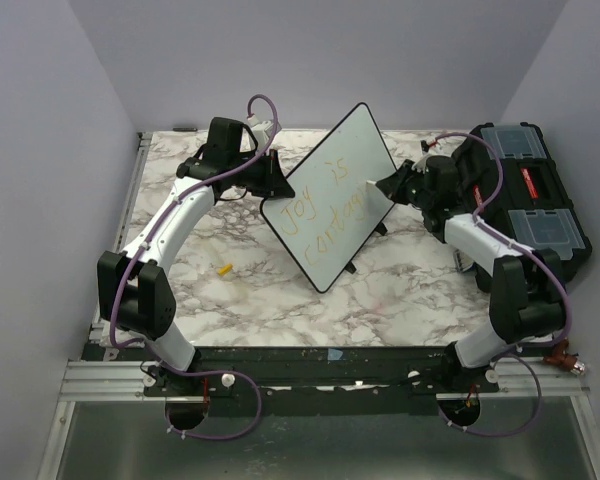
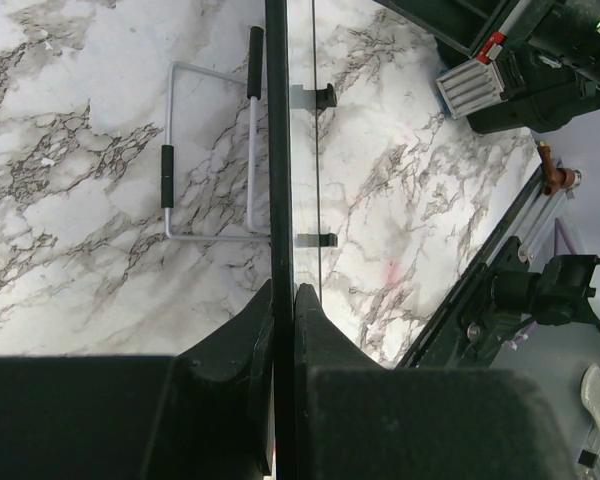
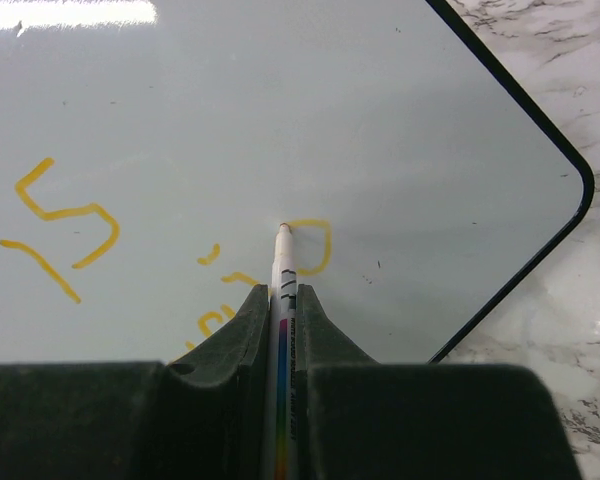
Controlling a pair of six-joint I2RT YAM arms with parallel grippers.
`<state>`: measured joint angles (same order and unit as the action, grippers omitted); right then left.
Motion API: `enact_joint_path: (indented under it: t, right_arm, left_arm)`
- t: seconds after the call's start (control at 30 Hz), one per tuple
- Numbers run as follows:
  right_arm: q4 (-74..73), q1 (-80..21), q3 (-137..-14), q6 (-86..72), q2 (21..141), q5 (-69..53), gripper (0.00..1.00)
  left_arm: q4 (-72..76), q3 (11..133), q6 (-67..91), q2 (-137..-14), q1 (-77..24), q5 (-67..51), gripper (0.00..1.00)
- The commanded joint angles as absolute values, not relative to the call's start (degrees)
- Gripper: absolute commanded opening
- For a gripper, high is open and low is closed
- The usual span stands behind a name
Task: Write a sentence on the whiteboard
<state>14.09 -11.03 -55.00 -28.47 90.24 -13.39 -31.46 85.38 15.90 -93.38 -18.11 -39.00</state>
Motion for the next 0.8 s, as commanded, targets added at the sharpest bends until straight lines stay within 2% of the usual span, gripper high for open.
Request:
enact_joint_path:
  t: [0.0,0.4,0.77]
  right_arm:
    - [13.76,-11.69,-53.44,-28.58,88.18,-16.79,0.01]
    - [11.93,-11.69,-53.44,-29.29,80.6,-7.04,0.01]
    - [11.42,-10.72,-55.51,-29.57,86.27,-5.98,0.01]
  left_arm:
    - [-34.54,85.43,10.02,-94.18,-19.69,-38.48,0.0]
    - [-34.54,85.24,9.93,-94.09,-19.67,-38.23,0.0]
    - [-34.54,85.06,9.93,-93.78,-19.64,-38.24,0.0]
